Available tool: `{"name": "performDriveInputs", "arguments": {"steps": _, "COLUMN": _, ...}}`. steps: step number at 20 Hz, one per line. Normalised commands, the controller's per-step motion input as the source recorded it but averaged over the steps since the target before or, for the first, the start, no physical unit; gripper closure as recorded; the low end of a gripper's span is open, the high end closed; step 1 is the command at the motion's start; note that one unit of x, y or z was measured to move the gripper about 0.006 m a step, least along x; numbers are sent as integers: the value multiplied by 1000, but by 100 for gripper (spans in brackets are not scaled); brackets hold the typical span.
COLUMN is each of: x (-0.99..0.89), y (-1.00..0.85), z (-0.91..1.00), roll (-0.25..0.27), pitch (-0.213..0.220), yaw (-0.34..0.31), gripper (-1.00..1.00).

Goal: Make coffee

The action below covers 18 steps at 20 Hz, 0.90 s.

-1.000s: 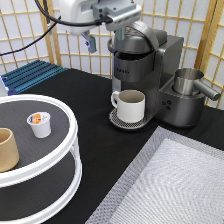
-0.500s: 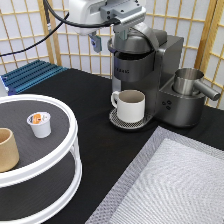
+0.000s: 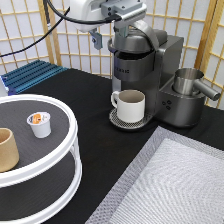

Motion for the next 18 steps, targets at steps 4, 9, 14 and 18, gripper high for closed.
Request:
{"name": "performDriveInputs", "arguments": {"steps": 4, "x": 28, "y": 684, "z": 236, "roll": 0, "pitch": 58, "yaw": 40, "gripper": -100}}
{"name": "performDriveInputs", "arguments": {"steps": 9, "x": 198, "y": 755, "z": 356, "roll": -5, "pitch": 97, "yaw": 37, "gripper": -100}}
{"name": "performDriveInputs", "arguments": {"steps": 14, "x": 224, "y": 684, "z": 501, "roll": -10, "pitch": 115, "yaw": 38, "gripper": -100}}
{"name": "performDriveInputs", "arguments": {"steps": 18, "x": 141, "y": 492, "z": 553, "roll": -10, "pitch": 91, "yaw": 25, "gripper": -100}}
